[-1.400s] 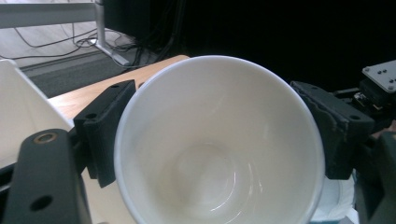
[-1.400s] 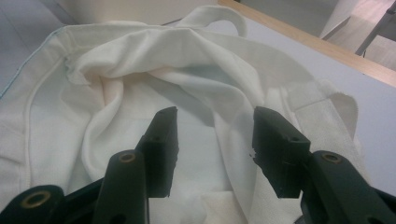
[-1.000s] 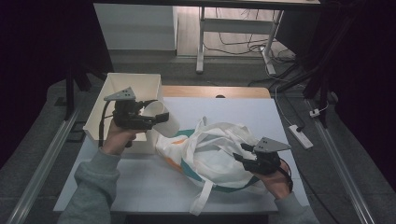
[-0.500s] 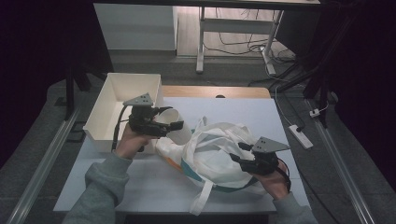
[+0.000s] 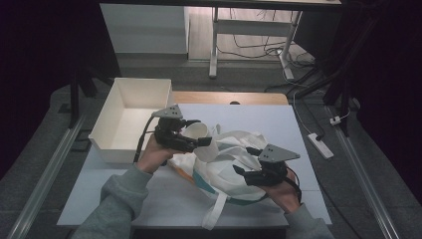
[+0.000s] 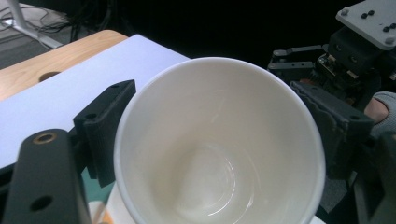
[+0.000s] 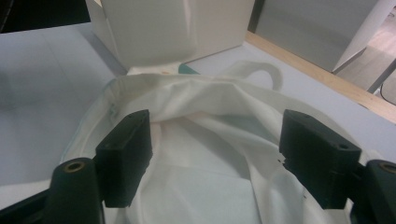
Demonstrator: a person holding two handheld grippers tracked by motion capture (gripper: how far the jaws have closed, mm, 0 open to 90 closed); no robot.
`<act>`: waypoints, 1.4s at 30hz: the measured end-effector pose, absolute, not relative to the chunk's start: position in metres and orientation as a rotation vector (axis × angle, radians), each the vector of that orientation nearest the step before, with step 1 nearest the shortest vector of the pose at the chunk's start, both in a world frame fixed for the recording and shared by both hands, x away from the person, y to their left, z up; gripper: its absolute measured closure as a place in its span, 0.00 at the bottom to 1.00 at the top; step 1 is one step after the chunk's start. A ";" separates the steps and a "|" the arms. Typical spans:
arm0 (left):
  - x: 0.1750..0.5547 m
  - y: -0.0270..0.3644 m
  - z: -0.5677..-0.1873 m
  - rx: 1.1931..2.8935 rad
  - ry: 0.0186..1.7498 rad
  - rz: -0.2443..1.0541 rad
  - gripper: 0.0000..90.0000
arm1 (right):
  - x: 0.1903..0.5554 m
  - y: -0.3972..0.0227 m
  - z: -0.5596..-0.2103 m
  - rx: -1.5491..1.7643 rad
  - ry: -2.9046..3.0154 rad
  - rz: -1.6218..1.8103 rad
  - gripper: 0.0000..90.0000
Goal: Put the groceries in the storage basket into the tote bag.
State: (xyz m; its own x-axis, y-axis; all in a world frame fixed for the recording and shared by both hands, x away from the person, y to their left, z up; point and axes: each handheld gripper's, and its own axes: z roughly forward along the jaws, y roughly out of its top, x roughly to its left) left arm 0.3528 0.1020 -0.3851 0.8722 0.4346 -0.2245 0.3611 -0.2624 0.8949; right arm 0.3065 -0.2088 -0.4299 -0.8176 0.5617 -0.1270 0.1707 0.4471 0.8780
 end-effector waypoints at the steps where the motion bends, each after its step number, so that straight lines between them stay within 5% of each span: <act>1: 0.353 0.100 -0.385 1.879 0.587 0.075 0.22 | 0.306 -0.206 -0.429 0.613 2.302 1.332 0.26; 17: 0.356 0.058 -0.394 1.936 0.537 0.029 0.22 | 0.311 -0.170 -0.421 0.561 2.302 1.316 0.13; 42: 0.355 0.043 -0.401 1.972 0.519 0.017 0.18 | 0.315 -0.155 -0.424 0.539 2.303 1.277 0.24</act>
